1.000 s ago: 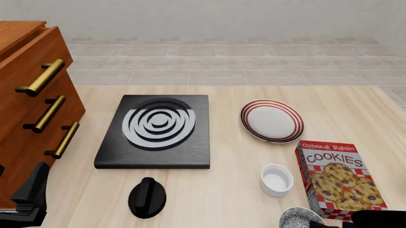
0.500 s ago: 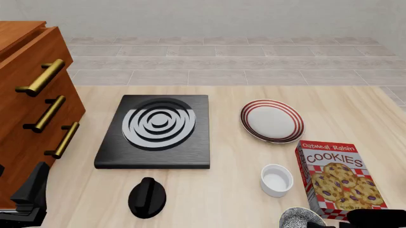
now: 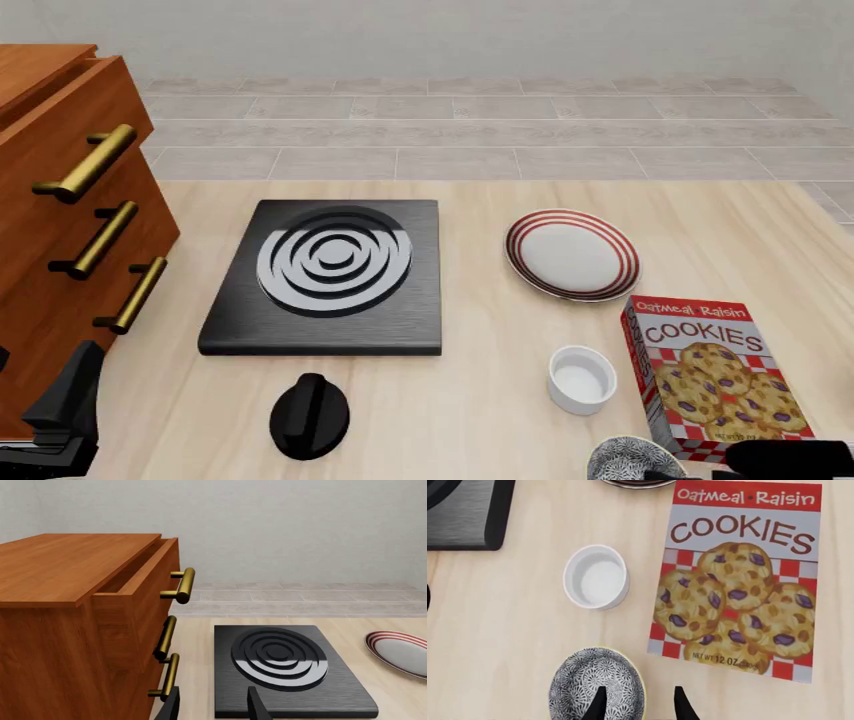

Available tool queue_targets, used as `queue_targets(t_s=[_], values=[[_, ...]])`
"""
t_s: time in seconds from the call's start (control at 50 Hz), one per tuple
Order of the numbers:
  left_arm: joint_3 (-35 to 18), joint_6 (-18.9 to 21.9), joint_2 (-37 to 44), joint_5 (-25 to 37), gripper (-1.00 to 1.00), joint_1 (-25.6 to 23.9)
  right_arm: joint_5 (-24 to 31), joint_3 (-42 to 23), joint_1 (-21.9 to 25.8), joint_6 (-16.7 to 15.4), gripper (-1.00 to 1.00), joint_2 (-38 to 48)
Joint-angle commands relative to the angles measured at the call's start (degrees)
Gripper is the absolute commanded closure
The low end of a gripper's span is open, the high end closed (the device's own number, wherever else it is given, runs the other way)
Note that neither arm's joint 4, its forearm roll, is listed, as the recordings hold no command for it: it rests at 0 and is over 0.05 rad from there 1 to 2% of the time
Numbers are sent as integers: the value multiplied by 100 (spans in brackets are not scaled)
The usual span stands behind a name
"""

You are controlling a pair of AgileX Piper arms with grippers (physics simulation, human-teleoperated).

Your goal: Pick the akita bowl next to the ramekin and place it on the plate.

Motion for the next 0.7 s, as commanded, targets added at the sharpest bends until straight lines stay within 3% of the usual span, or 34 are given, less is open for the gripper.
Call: queue_targets(t_s=[0.02, 0.46, 0.7], values=[[0, 0, 0, 0, -100, 0, -53, 0, 27, -9, -100, 110], [0, 0, 0, 0, -100, 0, -551, 1, 42, -45, -100, 730], [0, 0, 0, 0, -100, 0, -1342, 1, -13, -126, -100, 1622]])
